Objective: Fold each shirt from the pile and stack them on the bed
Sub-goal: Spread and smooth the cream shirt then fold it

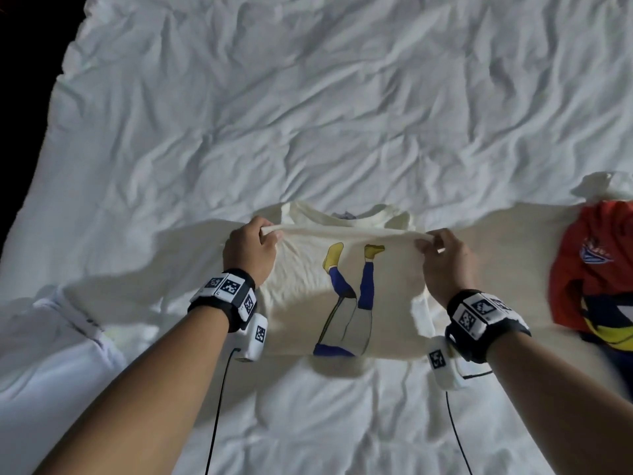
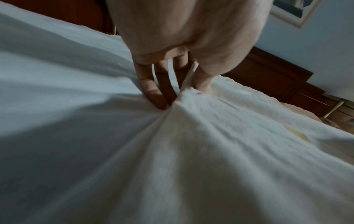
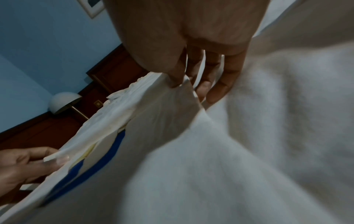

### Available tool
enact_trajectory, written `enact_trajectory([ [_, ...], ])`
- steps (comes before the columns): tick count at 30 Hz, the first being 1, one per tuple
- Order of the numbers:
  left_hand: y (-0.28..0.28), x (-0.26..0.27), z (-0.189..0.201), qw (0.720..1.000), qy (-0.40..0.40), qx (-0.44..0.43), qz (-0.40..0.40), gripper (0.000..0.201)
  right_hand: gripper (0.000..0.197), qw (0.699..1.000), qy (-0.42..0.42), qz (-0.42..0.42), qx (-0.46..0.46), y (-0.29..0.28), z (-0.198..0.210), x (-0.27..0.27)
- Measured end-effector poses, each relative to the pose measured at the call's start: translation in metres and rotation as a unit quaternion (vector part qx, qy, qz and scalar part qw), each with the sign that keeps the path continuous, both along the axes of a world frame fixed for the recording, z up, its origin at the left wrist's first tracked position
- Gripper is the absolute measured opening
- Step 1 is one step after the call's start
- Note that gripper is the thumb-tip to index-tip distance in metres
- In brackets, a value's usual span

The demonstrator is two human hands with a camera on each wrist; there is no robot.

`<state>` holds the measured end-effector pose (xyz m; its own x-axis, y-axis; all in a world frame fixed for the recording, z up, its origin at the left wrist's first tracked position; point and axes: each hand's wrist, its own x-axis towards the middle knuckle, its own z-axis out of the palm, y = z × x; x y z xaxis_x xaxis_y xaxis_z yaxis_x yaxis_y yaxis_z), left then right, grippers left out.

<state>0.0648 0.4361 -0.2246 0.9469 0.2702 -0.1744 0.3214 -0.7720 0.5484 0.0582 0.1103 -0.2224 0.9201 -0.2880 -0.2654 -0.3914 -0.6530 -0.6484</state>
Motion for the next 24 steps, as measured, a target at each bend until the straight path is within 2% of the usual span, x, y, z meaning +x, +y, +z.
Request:
enact_trajectory([
  [4,0.002,0.019,-0.008,1.000,-0.003,-0.008,0.002,0.018,0.009,1.000,0.013,-0.015,0.007,0.002,-0.005,0.022],
  [12,0.005,0.043,-0.017,0.998,-0.034,-0.047,-0.006,0.008,0.012,0.999,0.008,-0.043,0.015,0.006,-0.007,0.041],
  [16,0.003,0.044,-0.017,0.999,-0.031,-0.041,-0.009,0.013,0.011,0.998,0.023,-0.047,0.025,0.007,-0.008,0.042],
  [17,0.000,0.040,-0.014,0.999,-0.034,-0.022,-0.018,0.021,0.016,0.998,0.010,-0.049,0.023,0.010,-0.004,0.038],
  [20,-0.031,0.009,0.005,0.993,0.005,0.087,-0.085,0.071,0.050,0.990,-0.074,0.014,-0.120,0.030,0.007,0.010],
  [22,-0.062,-0.026,0.010,0.975,0.006,0.134,-0.177,0.079,0.058,0.977,-0.080,0.110,-0.167,0.059,0.011,-0.021],
  [24,-0.081,-0.055,-0.004,0.953,0.027,0.153,-0.260,0.083,0.063,0.954,-0.027,0.244,-0.175,0.085,0.002,-0.049],
])
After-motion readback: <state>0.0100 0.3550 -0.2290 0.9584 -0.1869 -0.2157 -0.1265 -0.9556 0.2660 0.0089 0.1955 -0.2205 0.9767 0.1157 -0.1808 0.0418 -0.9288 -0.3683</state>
